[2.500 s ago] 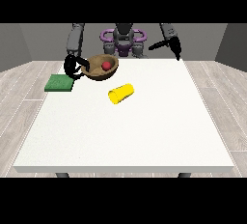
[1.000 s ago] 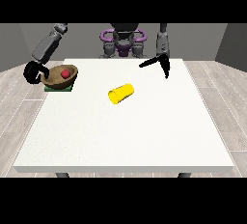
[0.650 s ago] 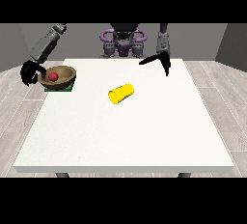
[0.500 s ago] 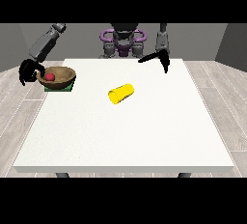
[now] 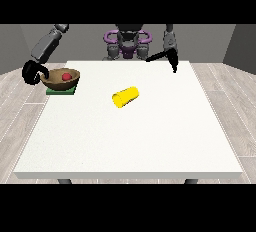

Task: Pick the cup and pour the ball into the bowl, then pick the bowl and place it on the pad

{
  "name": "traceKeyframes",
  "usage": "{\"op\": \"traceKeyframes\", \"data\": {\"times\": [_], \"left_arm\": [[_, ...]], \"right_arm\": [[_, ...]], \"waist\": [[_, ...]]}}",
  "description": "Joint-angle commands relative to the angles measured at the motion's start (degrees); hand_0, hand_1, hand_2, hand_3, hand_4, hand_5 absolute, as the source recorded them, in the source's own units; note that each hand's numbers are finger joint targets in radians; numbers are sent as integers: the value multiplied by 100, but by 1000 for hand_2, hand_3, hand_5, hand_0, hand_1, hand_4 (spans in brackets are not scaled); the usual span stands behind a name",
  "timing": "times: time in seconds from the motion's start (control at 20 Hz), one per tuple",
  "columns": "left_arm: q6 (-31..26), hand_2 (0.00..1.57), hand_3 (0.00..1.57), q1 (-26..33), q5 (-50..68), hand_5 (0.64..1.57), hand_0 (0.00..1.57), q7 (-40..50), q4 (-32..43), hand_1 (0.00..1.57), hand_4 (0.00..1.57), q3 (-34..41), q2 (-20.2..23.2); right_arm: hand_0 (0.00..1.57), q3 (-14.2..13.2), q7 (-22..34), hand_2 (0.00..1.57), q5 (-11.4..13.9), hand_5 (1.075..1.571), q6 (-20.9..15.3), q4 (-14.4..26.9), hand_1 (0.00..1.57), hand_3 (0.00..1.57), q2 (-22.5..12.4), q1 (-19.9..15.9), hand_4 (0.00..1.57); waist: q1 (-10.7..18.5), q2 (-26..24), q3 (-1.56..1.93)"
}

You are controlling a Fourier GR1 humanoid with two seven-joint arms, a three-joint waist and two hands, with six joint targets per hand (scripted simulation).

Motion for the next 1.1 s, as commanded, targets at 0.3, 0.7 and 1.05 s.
{"op": "traceKeyframes", "data": {"times": [0.3, 0.7, 1.05], "left_arm": [[-37, 0, 0, 98, -69, 1565, 0, 411, -757, 0, 0, -174, -29], [49, 0, 0, 387, -150, 1567, 0, 424, -914, 0, 0, -287, -158], [-30, 0, 0, 444, 7, 1569, 0, 418, -644, 0, 0, -48, -58]], "right_arm": [[751, 132, 159, 473, 370, 1514, -546, 211, 751, 739, -711, -2, 0], [0, 168, 357, 376, 436, 1488, -632, 138, 0, 158, -844, -268, 0], [0, -19, 841, 269, 178, 1501, 358, 64, 0, 257, -1535, -493, 0]], "waist": [[53, 307, 8], [33, 141, 2], [-237, -149, -3]]}}
